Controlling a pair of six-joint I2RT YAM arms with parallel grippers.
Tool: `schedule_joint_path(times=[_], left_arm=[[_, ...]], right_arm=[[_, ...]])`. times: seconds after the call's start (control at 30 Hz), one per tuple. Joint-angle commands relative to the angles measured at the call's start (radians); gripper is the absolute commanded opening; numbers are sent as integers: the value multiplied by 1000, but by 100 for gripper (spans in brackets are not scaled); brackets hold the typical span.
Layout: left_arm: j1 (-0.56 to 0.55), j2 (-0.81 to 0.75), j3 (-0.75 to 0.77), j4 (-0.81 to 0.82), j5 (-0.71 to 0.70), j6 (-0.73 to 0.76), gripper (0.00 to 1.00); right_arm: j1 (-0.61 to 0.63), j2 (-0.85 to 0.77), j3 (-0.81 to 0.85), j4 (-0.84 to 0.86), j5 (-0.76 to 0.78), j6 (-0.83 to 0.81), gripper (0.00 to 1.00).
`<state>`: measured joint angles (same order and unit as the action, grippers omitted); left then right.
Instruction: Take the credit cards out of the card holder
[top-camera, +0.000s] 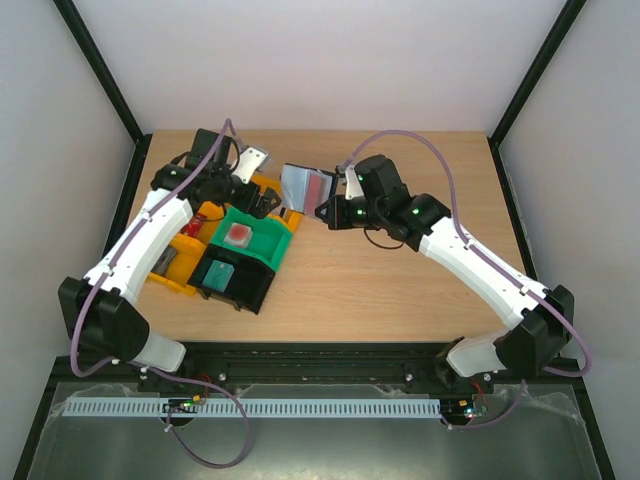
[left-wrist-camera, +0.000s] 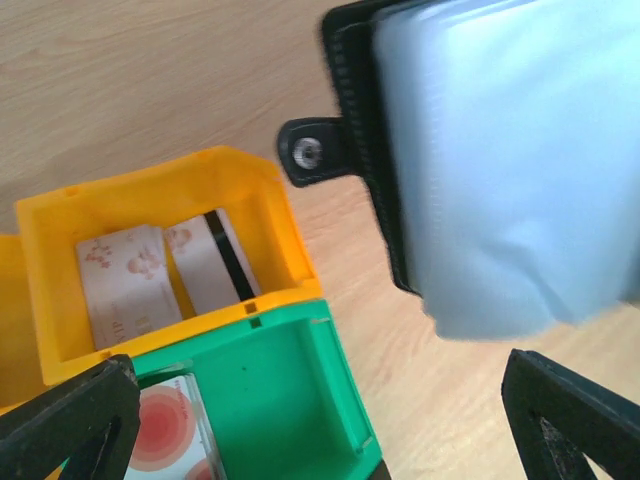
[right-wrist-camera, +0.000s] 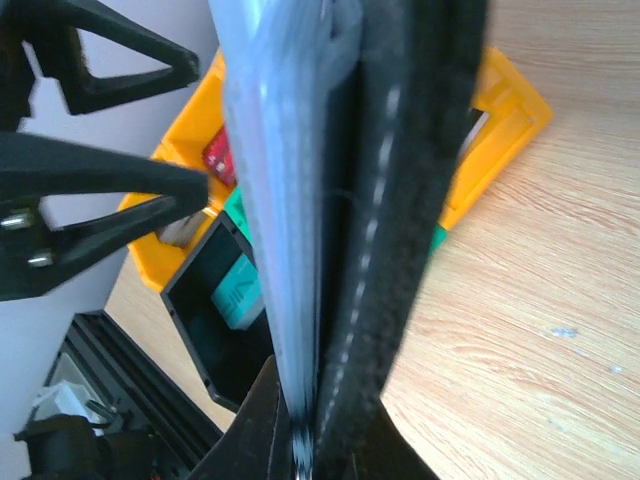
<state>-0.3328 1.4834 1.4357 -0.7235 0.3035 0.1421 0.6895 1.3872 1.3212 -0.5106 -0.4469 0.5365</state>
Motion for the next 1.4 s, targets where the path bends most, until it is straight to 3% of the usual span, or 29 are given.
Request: schedule_joint_path(times=[0.0,0.2,0.43,0.6,0.9,1.1,1.2,1.37], left_arm=[[34,-98,9,-114,264,183,99],[40,-197,5,-108,477,187,99],[39,-190,21,-90,471,144,99],[22,-201,32,-132,580,168,99],[4,-201,127,-348,788,384,99],[2,-208,126,-343,793,367,98],[1,-209,142,-336,814,347,83],[-1,-215,140,-327,818,325,38]], right_arm=[[4,-36,54,-79,26,-98,2],[3,-85,54,-70,-147,-247,2],[3,-245,-103,204,-510,-318,2],[4,-294,-159,298,-562,-314,2],[4,-282,-144,280,-563,-340,2],[3,-267,-130,270,-548,-343,2],[2,-260,-124,259,-528,-347,2],[4,-258,-125,261,-530,-338,2]])
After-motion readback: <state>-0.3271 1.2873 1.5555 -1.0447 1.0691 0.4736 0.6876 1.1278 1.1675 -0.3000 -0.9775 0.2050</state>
